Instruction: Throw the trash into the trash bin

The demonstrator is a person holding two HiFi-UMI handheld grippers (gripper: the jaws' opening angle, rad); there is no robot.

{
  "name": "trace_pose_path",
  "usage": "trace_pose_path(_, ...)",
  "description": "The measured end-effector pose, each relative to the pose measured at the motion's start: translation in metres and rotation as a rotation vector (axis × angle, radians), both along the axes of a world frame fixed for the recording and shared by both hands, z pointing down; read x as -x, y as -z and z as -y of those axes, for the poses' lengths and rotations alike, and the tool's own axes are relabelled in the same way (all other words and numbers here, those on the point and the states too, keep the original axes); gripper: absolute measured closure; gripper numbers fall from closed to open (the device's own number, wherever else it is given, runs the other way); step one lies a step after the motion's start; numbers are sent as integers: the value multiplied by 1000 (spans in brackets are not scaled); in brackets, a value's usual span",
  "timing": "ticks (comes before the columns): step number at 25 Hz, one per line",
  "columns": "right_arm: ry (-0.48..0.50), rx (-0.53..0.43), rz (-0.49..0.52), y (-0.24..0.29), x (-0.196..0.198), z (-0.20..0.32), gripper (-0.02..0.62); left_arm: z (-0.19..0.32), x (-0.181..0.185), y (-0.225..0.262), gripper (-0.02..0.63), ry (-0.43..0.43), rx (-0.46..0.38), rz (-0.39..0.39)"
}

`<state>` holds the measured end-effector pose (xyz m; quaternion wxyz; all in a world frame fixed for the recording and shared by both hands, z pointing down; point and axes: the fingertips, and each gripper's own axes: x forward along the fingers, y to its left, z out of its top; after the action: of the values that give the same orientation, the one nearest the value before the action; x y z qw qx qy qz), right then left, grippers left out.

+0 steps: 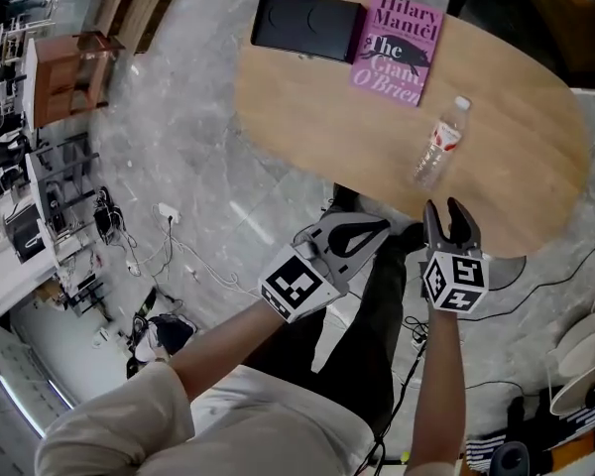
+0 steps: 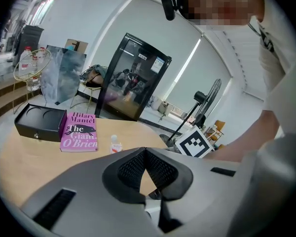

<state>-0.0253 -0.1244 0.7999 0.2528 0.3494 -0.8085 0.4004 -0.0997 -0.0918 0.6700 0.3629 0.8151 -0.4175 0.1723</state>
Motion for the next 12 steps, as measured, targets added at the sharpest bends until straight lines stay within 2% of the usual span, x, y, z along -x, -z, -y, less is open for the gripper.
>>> trace_pose_path(6,-33,30,13,-40,16,-2,344,-2,10,-29,600,-13,15,17)
trace_pose_path(12,-69,48,-9,-77,31,1,244,-2,18,-63,600,-4,41,10)
